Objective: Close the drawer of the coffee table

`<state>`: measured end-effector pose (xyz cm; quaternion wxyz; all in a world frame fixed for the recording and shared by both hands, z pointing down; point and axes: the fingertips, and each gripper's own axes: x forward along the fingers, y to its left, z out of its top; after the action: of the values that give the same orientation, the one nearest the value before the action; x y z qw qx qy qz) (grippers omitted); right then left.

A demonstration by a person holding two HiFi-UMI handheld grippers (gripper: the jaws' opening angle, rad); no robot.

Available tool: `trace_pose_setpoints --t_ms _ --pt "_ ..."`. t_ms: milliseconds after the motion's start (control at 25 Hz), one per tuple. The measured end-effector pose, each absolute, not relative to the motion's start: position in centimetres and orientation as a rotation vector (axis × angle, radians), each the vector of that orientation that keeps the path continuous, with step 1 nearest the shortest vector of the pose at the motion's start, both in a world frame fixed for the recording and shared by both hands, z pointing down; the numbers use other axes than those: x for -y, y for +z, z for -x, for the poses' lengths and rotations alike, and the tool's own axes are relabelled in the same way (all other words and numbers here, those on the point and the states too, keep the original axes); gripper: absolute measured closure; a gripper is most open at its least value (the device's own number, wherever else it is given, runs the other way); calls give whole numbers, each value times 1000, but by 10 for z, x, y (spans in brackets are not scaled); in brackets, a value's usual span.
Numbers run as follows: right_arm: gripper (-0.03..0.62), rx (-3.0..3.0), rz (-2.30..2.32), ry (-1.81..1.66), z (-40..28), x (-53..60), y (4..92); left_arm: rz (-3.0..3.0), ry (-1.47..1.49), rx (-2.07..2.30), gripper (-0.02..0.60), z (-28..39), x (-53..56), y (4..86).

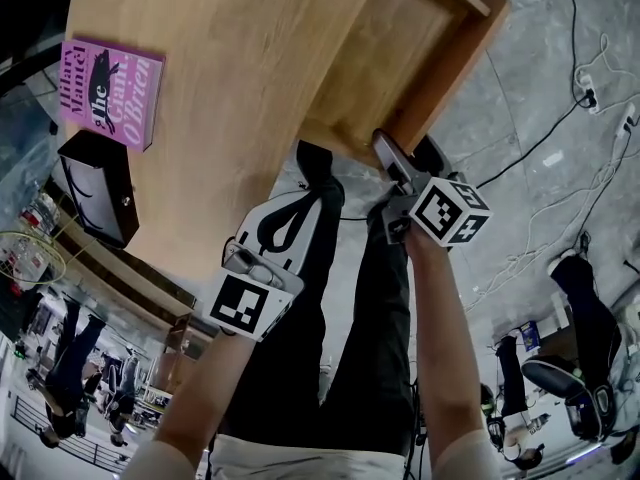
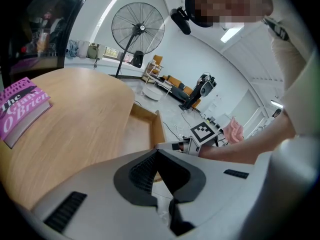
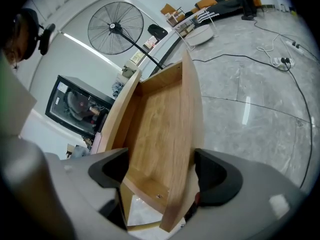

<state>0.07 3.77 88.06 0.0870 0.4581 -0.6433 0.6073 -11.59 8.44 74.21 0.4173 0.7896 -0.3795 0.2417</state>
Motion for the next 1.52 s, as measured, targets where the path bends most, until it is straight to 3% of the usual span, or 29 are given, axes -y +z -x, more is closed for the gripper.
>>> trace_pose_setpoints --t_ms 1520 --pt "175 2106 -1171 1781 75 -11 846 -1948 547 1035 574 155 -73 736"
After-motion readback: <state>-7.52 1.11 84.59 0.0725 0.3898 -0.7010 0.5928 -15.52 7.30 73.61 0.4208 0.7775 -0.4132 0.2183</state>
